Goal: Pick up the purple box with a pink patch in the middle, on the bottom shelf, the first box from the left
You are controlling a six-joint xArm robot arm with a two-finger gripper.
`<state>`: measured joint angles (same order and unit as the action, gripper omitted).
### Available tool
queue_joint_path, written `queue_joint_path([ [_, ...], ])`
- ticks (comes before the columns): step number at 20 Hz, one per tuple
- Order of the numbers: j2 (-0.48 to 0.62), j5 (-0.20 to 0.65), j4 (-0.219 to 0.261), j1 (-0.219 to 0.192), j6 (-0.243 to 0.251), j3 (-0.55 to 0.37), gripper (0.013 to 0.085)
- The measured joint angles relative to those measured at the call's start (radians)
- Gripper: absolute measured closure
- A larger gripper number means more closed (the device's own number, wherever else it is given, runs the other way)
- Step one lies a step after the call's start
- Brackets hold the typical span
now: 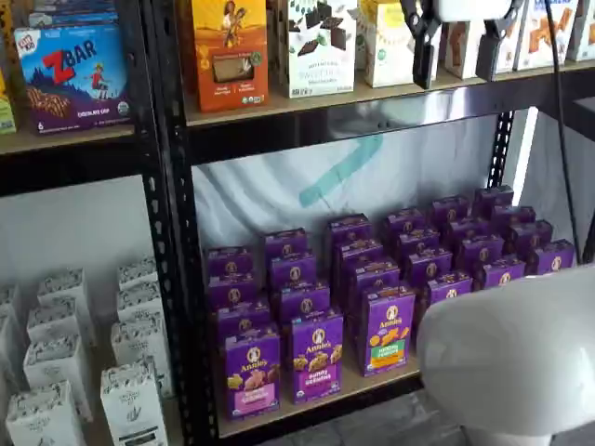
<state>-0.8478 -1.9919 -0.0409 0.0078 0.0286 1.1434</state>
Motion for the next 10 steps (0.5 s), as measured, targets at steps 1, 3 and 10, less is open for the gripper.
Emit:
queue_joint_path([
  [1, 0.009, -0.015, -0.003, -0.003, -0.001, 0.008, 0.0130],
  [3, 0.019, -0.031, -0.013, -0.012, -0.005, 0.016, 0.0130],
  [10, 0.014, -0.021, 0.003, 0.010, 0.008, 0.003, 0.0130],
])
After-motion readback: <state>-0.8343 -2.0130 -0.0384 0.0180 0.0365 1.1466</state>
